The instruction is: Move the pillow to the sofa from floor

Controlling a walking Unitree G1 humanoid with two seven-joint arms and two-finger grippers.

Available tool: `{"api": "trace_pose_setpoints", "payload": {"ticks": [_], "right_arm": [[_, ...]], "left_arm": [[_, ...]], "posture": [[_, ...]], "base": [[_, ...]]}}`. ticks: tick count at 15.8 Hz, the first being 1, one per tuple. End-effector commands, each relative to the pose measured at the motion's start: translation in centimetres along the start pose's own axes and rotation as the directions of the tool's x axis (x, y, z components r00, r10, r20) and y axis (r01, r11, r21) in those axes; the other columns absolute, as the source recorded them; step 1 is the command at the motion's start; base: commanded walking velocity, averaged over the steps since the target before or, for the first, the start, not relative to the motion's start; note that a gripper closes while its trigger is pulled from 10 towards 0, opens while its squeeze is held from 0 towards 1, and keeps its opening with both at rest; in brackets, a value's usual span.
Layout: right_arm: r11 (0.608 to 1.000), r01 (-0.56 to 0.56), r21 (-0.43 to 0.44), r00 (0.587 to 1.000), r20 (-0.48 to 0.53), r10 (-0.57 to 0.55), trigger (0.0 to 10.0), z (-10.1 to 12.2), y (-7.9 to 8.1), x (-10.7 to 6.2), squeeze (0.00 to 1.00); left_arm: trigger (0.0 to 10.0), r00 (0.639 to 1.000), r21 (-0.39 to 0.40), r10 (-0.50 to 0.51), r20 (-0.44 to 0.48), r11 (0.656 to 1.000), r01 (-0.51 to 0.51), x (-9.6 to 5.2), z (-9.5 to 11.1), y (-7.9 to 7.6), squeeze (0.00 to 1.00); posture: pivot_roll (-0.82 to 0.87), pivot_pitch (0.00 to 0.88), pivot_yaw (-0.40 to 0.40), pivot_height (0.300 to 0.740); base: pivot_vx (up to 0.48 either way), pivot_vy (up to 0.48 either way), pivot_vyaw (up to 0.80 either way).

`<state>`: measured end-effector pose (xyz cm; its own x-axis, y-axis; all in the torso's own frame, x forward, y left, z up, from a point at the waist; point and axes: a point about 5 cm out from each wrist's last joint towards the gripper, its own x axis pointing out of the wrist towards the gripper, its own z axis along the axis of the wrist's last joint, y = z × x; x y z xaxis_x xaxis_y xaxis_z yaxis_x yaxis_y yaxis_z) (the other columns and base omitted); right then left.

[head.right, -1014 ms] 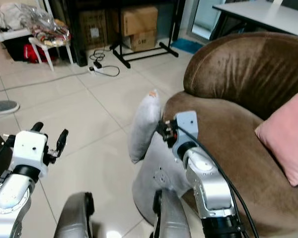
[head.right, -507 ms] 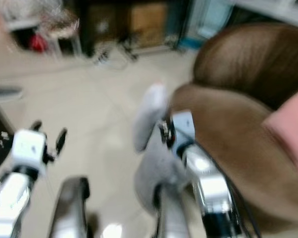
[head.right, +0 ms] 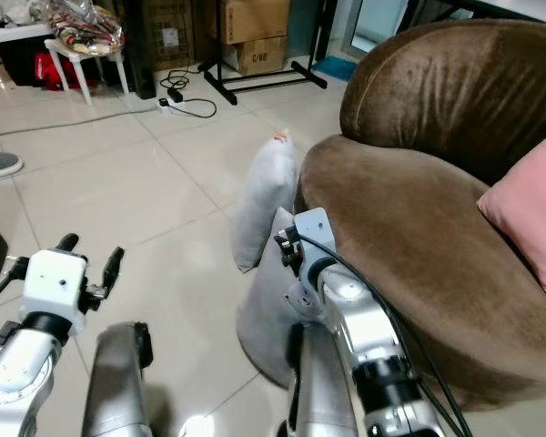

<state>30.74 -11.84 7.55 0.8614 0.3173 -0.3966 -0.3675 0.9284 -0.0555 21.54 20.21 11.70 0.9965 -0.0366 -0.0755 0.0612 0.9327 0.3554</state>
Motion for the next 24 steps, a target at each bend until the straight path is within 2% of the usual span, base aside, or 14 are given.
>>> {"api": "trace_pose_setpoints", "payload": {"ticks": [1, 2, 3, 5, 6, 7, 9, 12, 17, 19, 20, 21, 22, 24], "right_arm": [[1.0, 0.013, -0.006, 0.999, 0.033, -0.013, 10.0, 1.0, -0.2, 0.3, 0.0], [0.999, 0.034, 0.004, 0.999, 0.028, -0.034, 10.0, 0.9, -0.5, 0.6, 0.0], [0.996, 0.088, 0.004, 0.996, -0.003, -0.088, 10.0, 0.5, -1.5, 1.4, 0.0], [0.985, 0.174, 0.007, 0.985, -0.014, -0.174, 10.0, -0.2, -2.9, 1.9, 0.83], [0.985, 0.174, 0.007, 0.985, -0.014, -0.174, 10.0, -0.2, -2.9, 1.9, 0.83], [0.969, 0.247, 0.005, 0.968, -0.034, -0.247, 10.0, -0.9, -3.8, 2.2, 1.0], [0.95, 0.309, -0.037, 0.947, -0.078, -0.311, 10.0, -1.7, -4.8, 2.3, 1.0], [0.945, 0.315, -0.09, 0.937, -0.13, -0.324, 10.0, -2.7, -5.2, 2.5, 1.0], [0.957, 0.278, -0.078, 0.938, -0.193, -0.288, 10.0, -3.5, -4.8, 2.8, 1.0], [0.95, 0.288, -0.124, 0.928, -0.21, -0.309, 10.0, -3.9, -4.9, 2.6, 1.0], [0.942, 0.295, -0.161, 0.919, -0.221, -0.326, 10.0, -4.2, -4.8, 2.6, 0.19], [0.944, 0.282, -0.169, 0.92, -0.231, -0.317, 10.0, -4.4, -4.6, 2.6, 0.0], [0.948, 0.272, -0.167, 0.924, -0.231, -0.306, 10.0, -4.3, -4.3, 2.8, 0.0], [0.961, 0.238, -0.141, 0.934, -0.238, -0.267, 0.0, -4.1, -3.5, 3.1, 0.0]], "left_arm": [[10.0, 1.0, 0.016, -0.014, -0.004, 1.0, 0.014, -0.2, 0.1, 0.1, 0.0], [10.0, 1.0, 0.02, -0.024, -0.009, 1.0, 0.024, -0.4, 0.0, 0.1, 0.0], [10.0, 0.997, 0.031, -0.07, -0.022, 0.997, 0.07, -0.6, -0.2, 0.0, 0.0], [10.0, 0.986, 0.058, -0.166, -0.03, 0.984, 0.168, -0.6, -0.3, -0.7, 0.0], [10.0, 0.986, 0.058, -0.166, -0.03, 0.984, 0.168, -0.6, -0.3, -0.7, 0.0], [10.0, 0.972, 0.071, -0.233, -0.029, 0.97, 0.234, -0.7, -0.2, -1.3, 0.0], [10.0, 0.947, 0.08, -0.319, -0.032, 0.944, 0.32, -0.9, -0.1, -1.7, 0.0], [10.0, 0.91, 0.096, -0.414, -0.039, 0.905, 0.416, -1.2, 0.1, -2.1, 0.0], [10.0, 0.878, 0.093, -0.474, -0.066, 0.873, 0.478, -2.3, 0.5, -1.4, 0.0], [10.0, 0.872, 0.085, -0.484, -0.076, 0.868, 0.49, -3.0, 0.5, -1.5, 0.0], [10.0, 0.87, 0.08, -0.487, -0.085, 0.867, 0.493, -3.4, 0.4, -1.5, 0.0], [10.0, 0.868, 0.074, -0.487, -0.096, 0.866, 0.494, -3.8, 0.4, -1.5, 0.0], [10.0, 0.868, 0.069, -0.486, -0.104, 0.867, 0.494, -4.2, 0.3, -1.4, 0.0], [10.0, 0.863, 0.051, -0.492, -0.113, 0.865, 0.5, -4.6, 0.3, -1.4, 0.0]], "posture": [[-0.03, 0.0, -0.105, 0.457], [-0.03, 0.0, -0.106, 0.457], [-0.04, 0.0, -0.106, 0.457], [-0.05, 0.023, -0.101, 0.457], [-0.05, 0.023, -0.101, 0.457], [-0.05, 0.062, -0.099, 0.457], [-0.05, 0.098, -0.107, 0.457], [-0.03, 0.152, -0.112, 0.457], [-0.03, 0.253, -0.094, 0.457], [-0.04, 0.277, -0.104, 0.457], [-0.04, 0.281, -0.107, 0.457], [-0.04, 0.282, -0.11, 0.457], [-0.04, 0.281, -0.111, 0.457], [-0.04, 0.263, -0.121, 0.457]], "base": [[0.0, 0.0, 0.63], [0.0, 0.0, 0.0], [0.0, 0.0, 0.0], [0.0, 0.0, 0.0], [0.0, 0.0, 0.0], [0.0, 0.0, 0.0], [0.0, 0.0, 0.0], [0.0, 0.0, 0.0], [0.0, 0.0, 0.0], [0.0, 0.0, 0.0], [0.0, 0.0, 0.0], [0.0, 0.0, 0.0], [0.0, 0.0, 0.0], [0.0, 0.0, 0.0]]}}
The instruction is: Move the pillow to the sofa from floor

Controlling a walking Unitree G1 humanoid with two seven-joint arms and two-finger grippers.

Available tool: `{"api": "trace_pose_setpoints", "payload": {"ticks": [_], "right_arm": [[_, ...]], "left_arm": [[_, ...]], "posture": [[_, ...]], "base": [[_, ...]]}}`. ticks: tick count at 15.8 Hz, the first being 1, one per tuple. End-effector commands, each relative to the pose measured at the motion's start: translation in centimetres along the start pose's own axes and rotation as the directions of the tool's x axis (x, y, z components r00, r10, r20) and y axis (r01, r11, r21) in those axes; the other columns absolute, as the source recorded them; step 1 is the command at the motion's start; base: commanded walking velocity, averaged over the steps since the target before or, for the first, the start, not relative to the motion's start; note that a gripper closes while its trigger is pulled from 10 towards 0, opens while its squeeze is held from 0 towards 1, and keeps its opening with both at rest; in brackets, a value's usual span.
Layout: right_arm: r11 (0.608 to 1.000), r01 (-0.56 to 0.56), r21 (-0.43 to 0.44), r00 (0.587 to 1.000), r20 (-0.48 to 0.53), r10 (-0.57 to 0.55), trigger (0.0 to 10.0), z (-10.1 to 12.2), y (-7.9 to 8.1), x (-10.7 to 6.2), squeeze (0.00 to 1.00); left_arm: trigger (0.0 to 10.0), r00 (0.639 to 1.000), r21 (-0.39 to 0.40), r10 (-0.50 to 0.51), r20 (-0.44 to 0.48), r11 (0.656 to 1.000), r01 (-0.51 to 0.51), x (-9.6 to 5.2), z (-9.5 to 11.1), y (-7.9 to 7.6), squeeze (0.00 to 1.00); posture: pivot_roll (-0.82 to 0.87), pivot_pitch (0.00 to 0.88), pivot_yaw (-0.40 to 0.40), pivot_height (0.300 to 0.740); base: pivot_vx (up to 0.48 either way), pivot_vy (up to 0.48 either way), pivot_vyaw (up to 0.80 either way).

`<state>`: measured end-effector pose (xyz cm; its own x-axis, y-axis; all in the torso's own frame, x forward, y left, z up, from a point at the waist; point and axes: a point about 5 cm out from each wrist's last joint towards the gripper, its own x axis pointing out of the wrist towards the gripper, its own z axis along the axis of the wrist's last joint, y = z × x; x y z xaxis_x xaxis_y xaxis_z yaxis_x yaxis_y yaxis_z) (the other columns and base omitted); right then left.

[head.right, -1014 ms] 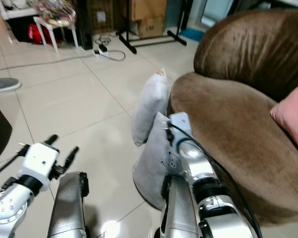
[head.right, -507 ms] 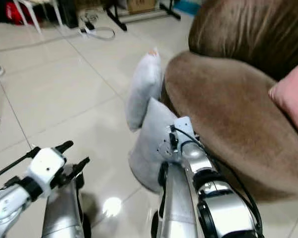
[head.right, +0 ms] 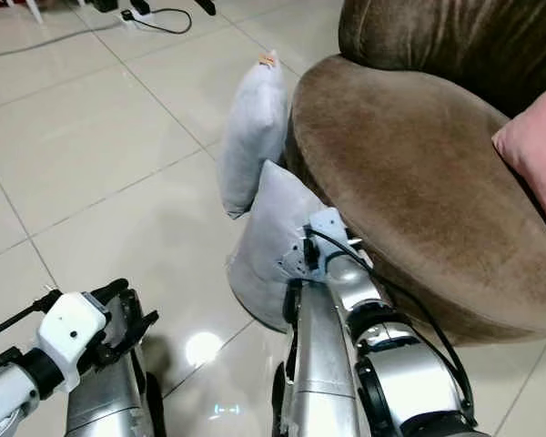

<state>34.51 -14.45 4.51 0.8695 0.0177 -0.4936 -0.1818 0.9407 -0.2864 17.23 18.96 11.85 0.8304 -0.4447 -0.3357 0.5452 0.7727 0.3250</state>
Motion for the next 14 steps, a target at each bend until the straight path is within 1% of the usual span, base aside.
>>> {"api": "trace_pose_setpoints", "payload": {"ticks": [1, 3, 4, 8, 11, 14], "right_arm": [[0.999, -0.032, -0.002, 0.995, -0.09, 0.032, 0.0, -2.0, 0.6, -0.2, 0.0], [0.998, -0.06, -0.012, 0.995, -0.085, 0.059, 0.0, -1.9, 1.3, -0.2, 0.0], [0.997, -0.072, -0.004, 0.994, -0.087, 0.071, 0.0, -1.9, 1.6, -0.2, 0.0], [0.994, -0.107, 0.008, 0.991, -0.081, 0.107, 0.0, -1.9, 2.7, -0.3, 0.0], [0.993, -0.118, 0.018, 0.99, -0.08, 0.12, 0.0, -1.9, 3.0, -0.3, 0.0], [0.992, -0.128, 0.017, 0.988, -0.079, 0.129, 0.0, -1.9, 3.2, -0.4, 0.0]], "left_arm": [[10.0, 0.999, -0.011, -0.03, -0.012, 1.0, 0.029, -0.3, -0.1, -0.4, 0.0], [10.0, 0.998, -0.004, -0.06, -0.026, 0.998, 0.06, -0.1, -0.3, -0.6, 0.0], [10.0, 0.997, -0.001, -0.067, -0.028, 0.998, 0.067, 0.0, -0.4, -0.6, 0.0], [10.0, 0.998, 0.002, -0.062, -0.029, 0.998, 0.062, 0.2, -0.4, -0.1, 0.0], [10.0, 0.998, 0.005, -0.06, -0.028, 0.998, 0.06, 0.5, -0.4, 0.1, 0.0], [10.0, 0.998, 0.009, -0.058, -0.02, 0.998, 0.058, 1.1, -0.4, 0.4, 0.0]], "posture": [[-0.04, 0.255, -0.123, 0.457], [-0.04, 0.244, -0.123, 0.457], [-0.04, 0.237, -0.123, 0.457], [-0.04, 0.205, -0.105, 0.457], [-0.03, 0.182, -0.096, 0.457], [-0.04, 0.163, -0.088, 0.457]], "base": [[0.0, 0.0, 0.0], [0.0, 0.0, 0.0], [0.0, 0.0, 0.0], [0.0, 0.0, 0.0], [0.0, 0.0, 0.0], [0.0, 0.0, 0.0]]}}
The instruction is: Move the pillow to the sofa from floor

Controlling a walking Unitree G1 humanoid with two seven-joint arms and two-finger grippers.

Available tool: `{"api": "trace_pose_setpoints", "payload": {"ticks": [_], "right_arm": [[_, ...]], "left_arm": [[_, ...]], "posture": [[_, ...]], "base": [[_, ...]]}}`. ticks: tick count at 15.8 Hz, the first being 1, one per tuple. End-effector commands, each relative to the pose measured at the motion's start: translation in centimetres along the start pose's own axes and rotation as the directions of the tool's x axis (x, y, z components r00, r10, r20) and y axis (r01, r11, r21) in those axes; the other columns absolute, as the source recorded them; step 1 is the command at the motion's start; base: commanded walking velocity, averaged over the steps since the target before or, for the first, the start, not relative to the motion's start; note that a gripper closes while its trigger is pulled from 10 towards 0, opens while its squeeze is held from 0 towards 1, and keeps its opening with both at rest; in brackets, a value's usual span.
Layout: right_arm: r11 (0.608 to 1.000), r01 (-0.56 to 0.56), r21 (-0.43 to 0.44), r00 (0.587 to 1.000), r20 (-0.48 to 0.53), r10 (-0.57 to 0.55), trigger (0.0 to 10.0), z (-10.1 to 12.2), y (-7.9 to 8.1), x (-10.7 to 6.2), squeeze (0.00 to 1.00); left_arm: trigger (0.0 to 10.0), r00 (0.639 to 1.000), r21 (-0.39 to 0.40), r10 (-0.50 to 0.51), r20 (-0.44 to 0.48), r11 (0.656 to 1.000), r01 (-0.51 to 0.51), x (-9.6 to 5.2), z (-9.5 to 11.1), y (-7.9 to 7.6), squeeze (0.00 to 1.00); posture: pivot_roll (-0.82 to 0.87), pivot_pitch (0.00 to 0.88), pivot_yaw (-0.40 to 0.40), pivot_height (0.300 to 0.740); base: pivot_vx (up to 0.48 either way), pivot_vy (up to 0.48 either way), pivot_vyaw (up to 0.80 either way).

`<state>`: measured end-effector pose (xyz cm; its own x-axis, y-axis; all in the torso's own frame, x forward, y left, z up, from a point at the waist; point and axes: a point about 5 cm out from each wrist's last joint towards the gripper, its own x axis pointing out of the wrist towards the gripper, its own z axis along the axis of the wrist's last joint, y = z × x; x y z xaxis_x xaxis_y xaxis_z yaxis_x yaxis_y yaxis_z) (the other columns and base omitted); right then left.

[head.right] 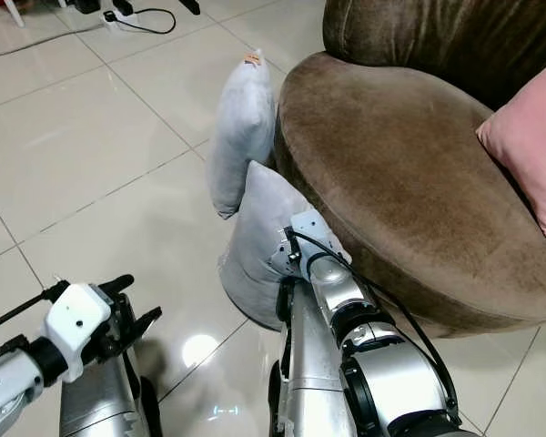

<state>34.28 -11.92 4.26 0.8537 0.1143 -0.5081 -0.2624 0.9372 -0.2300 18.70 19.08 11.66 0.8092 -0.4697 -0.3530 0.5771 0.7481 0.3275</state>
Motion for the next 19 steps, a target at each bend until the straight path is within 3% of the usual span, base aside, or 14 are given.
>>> {"api": "trace_pose_setpoints", "payload": {"ticks": [1, 6, 13, 16, 17, 19], "right_arm": [[0.999, -0.034, 0.01, 0.995, -0.091, 0.035, 0.0, -2.4, 0.7, -0.3, 0.0], [0.995, -0.098, -0.016, 0.993, -0.068, 0.097, 0.0, -1.9, 1.5, -0.2, 0.0], [0.942, -0.334, -0.017, 0.942, -0.002, 0.334, 0.0, -1.4, 5.9, -0.7, 0.0], [0.927, -0.363, 0.097, 0.924, 0.17, 0.344, 0.0, 1.4, 6.5, -0.7, 0.0], [0.921, -0.364, 0.135, 0.918, 0.218, 0.331, 0.0, 2.4, 6.1, -0.6, 0.0], [0.902, -0.358, 0.241, 0.893, 0.37, 0.256, 0.0, 5.5, 3.9, -0.8, 0.0]], "left_arm": [[10.0, 1.0, -0.007, -0.021, -0.011, 1.0, 0.021, 0.2, -0.4, -0.4, 0.0], [10.0, 1.0, -0.017, 0.007, -0.007, 1.0, -0.008, 0.3, -0.7, -0.3, 0.0], [10.0, 0.997, -0.022, 0.079, 0.002, 0.997, -0.079, 0.8, -1.1, -0.3, 0.0], [10.0, 0.992, -0.011, 0.128, 0.005, 0.992, -0.128, 0.6, -1.3, 0.1, 0.0], [10.0, 0.99, -0.008, 0.142, 0.008, 0.99, -0.142, 0.6, -1.2, 0.3, 0.0], [10.0, 0.979, -0.016, 0.202, 0.023, 0.979, -0.202, 0.4, -1.0, 0.6, 0.0]], "posture": [[-0.04, 0.148, -0.085, 0.457], [-0.06, 0.092, -0.103, 0.457], [-0.03, 0.0, -0.126, 0.457], [-0.02, 0.0, -0.124, 0.457], [-0.02, 0.0, -0.121, 0.457], [-0.01, 0.0, -0.08, 0.457]], "base": [[0.0, 0.0, 0.0], [0.0, 0.0, 0.0], [0.0, 0.0, 0.0], [0.0, 0.0, 0.0], [0.0, 0.0, 0.0], [0.0, 0.0, 0.0]]}}
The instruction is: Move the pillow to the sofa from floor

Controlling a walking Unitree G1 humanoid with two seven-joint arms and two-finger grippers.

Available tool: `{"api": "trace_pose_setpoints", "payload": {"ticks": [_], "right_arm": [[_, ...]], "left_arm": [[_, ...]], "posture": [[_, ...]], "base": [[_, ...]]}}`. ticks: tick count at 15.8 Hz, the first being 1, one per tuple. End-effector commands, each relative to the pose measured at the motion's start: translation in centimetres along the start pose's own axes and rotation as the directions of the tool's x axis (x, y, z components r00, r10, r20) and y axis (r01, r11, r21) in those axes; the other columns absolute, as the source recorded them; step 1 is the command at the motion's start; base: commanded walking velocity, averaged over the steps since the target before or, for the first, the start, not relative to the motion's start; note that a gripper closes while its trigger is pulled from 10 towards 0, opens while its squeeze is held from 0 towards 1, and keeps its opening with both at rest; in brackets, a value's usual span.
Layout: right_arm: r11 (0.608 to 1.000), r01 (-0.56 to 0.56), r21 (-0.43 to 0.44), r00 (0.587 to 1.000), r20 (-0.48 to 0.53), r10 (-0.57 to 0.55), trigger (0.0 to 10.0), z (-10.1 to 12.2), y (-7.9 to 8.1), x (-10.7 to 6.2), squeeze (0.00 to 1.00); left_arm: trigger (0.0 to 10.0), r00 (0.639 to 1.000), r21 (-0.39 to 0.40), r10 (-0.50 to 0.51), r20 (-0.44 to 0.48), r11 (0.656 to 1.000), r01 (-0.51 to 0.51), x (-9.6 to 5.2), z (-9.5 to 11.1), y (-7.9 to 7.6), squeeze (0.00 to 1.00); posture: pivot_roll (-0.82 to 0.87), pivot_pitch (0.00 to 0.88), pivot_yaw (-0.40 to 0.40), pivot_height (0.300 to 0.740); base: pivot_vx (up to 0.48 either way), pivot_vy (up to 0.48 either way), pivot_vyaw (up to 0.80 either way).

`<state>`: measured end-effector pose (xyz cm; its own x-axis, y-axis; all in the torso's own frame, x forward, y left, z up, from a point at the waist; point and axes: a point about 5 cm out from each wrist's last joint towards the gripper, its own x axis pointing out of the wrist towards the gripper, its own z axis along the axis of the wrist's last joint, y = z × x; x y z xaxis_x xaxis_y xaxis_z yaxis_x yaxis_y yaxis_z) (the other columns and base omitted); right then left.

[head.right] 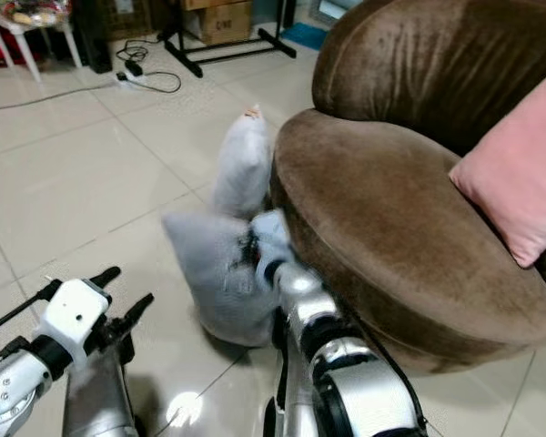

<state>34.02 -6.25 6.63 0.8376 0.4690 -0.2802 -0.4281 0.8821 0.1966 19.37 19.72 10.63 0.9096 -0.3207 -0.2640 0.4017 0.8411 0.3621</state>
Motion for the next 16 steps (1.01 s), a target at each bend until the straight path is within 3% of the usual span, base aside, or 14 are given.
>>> {"api": "trace_pose_setpoints", "payload": {"ticks": [1, 2, 3, 4, 5, 6, 7, 9, 11, 12, 13, 16], "right_arm": [[0.993, 0.035, 0.112, 0.97, 0.234, -0.061, 0.0, 5.5, -2.2, -0.8, 0.0], [0.983, 0.068, 0.174, 0.945, 0.305, -0.119, 0.0, 7.4, -3.4, -1.8, 0.0], [0.953, 0.093, 0.287, 0.873, 0.437, -0.216, 10.0, 11.8, -5.4, -4.2, 0.0], [0.945, 0.07, 0.321, 0.834, 0.501, -0.232, 10.0, 13.6, -5.8, -5.4, 0.0], [0.967, 0.084, 0.241, 0.731, 0.645, -0.224, 10.0, 19.0, -6.6, -8.5, 0.0], [0.97, 0.105, 0.22, 0.69, 0.686, -0.23, 10.0, 20.7, -6.8, -9.5, 0.0], [0.97, 0.138, 0.201, 0.622, 0.745, -0.243, 10.0, 23.5, -7.0, -11.1, 0.0], [0.965, 0.196, 0.174, 0.558, 0.79, -0.255, 10.0, 26.5, -7.1, -13.4, 0.0], [0.949, 0.282, 0.141, 0.571, 0.77, -0.284, 10.0, 27.0, -6.9, -14.1, 0.0], [0.941, 0.323, 0.1, 0.597, 0.75, -0.284, 10.0, 26.9, -6.6, -14.0, 0.0], [0.929, 0.365, 0.064, 0.65, 0.697, -0.303, 10.0, 25.6, -6.6, -12.9, 0.0], [0.915, 0.397, 0.072, 0.709, 0.61, -0.355, 10.0, 23.1, -6.8, -11.2, 0.0]], "left_arm": [[10.0, 0.998, -0.009, 0.065, 0.017, 0.998, -0.065, 0.1, 0.3, 0.3, 0.0], [10.0, 0.996, -0.008, 0.088, 0.021, 0.996, -0.088, 0.2, 0.4, 0.4, 0.0], [10.0, 0.99, -0.005, 0.134, 0.046, 0.991, -0.133, 0.4, 1.0, 1.0, 0.0], [10.0, 0.986, -0.005, 0.157, 0.054, 0.988, -0.157, 0.4, 1.2, 1.3, 0.0], [10.0, 0.982, 0.001, 0.166, 0.092, 0.986, -0.166, 0.8, 2.1, 1.9, 0.0], [10.0, 0.982, 0.012, 0.157, 0.106, 0.987, -0.159, 1.1, 2.4, 2.0, 0.0], [10.0, 0.98, 0.033, 0.151, 0.131, 0.987, -0.156, 1.5, 3.1, 2.5, 0.0], [10.0, 0.969, 0.034, 0.18, 0.167, 0.982, -0.188, 2.3, 4.0, 3.2, 0.0], [10.0, 0.969, 0.028, 0.174, 0.175, 0.983, -0.182, 2.2, 4.3, 2.9, 0.0], [10.0, 0.967, 0.011, 0.177, 0.182, 0.983, -0.182, 2.1, 4.5, 3.0, 0.0], [10.0, 0.964, 0.015, 0.203, 0.174, 0.978, -0.208, 2.6, 4.2, 3.2, 0.0], [10.0, 0.964, -0.004, 0.205, 0.171, 0.978, -0.207, 2.4, 4.1, 2.9, 0.0]], "posture": [[-0.01, 0.0, -0.083, 0.457], [0.0, 0.0, -0.09, 0.457], [0.02, 0.0, -0.109, 0.457], [0.02, 0.0, -0.109, 0.457], [0.0, 0.0, -0.088, 0.457], [-0.01, 0.0, -0.078, 0.457], [-0.03, 0.0, -0.071, 0.461], [-0.02, 0.0, -0.065, 0.481], [-0.03, 0.0, -0.062, 0.496], [-0.04, 0.0, -0.062, 0.506], [-0.02, 0.0, -0.079, 0.521], [-0.03, 0.0, -0.09, 0.551]], "base": [[0.0, 0.0, 0.0], [0.0, 0.0, 0.0], [0.0, 0.0, 0.0], [0.0, 0.0, 0.0], [0.0, 0.0, 0.0], [0.0, 0.0, 0.0], [0.0, 0.0, 0.0], [0.0, 0.0, 0.0], [0.0, 0.0, 0.0], [0.0, 0.0, 0.0], [0.0, 0.0, 0.0], [0.0, 0.0, 0.0]]}}
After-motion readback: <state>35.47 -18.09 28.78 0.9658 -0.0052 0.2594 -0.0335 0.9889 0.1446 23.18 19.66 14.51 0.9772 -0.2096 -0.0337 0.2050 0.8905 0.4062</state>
